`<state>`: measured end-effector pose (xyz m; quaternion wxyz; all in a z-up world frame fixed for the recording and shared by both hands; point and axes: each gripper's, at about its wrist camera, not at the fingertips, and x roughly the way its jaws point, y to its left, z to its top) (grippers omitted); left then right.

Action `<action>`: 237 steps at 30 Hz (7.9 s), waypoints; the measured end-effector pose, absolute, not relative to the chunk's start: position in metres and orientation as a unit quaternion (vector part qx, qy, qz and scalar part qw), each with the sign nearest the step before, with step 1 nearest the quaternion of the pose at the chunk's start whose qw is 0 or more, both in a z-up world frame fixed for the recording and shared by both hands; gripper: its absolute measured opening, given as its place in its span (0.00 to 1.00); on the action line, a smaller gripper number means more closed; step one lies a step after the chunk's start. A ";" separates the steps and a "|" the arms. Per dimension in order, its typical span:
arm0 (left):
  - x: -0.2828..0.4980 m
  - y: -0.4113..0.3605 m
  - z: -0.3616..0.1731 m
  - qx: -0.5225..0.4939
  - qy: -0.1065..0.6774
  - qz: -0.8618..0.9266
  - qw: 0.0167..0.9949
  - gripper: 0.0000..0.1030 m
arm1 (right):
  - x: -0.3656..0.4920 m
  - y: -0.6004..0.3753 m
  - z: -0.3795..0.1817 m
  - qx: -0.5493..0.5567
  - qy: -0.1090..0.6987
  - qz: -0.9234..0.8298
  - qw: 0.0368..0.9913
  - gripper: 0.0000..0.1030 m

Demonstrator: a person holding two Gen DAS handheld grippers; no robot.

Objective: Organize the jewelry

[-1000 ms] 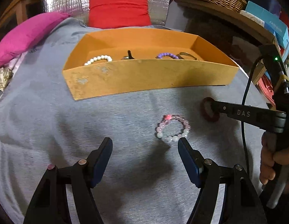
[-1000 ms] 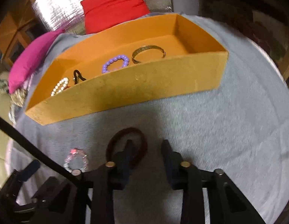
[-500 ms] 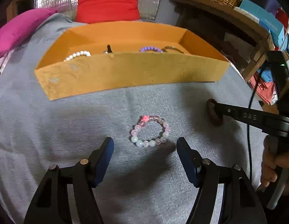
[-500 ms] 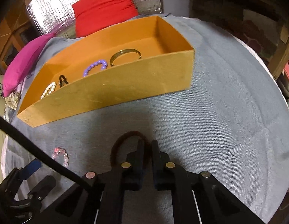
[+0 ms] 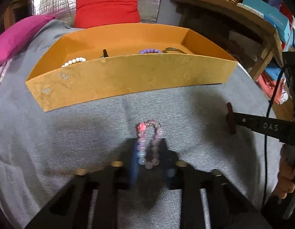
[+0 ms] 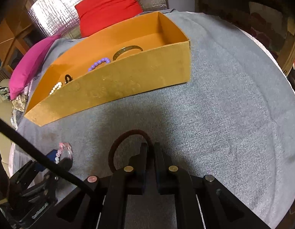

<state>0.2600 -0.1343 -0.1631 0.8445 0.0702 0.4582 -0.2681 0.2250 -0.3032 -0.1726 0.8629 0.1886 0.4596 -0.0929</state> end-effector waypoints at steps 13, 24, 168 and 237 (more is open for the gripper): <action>0.262 -0.100 -0.147 0.032 0.447 -0.257 0.856 0.07 | 0.229 -0.286 -0.165 0.206 0.444 -0.064 0.869 0.07; 0.264 -0.070 -0.135 0.027 0.431 -0.240 0.870 0.07 | 0.233 -0.265 -0.154 0.207 0.415 -0.037 0.885 0.07; 0.364 -0.191 -0.117 0.090 0.384 -0.216 0.893 0.08 | 0.311 -0.351 -0.120 0.249 0.300 -0.153 0.908 0.09; 0.288 -0.067 -0.042 0.090 0.339 -0.068 0.934 0.82 | 0.247 -0.219 -0.055 0.075 0.345 -0.086 0.932 0.61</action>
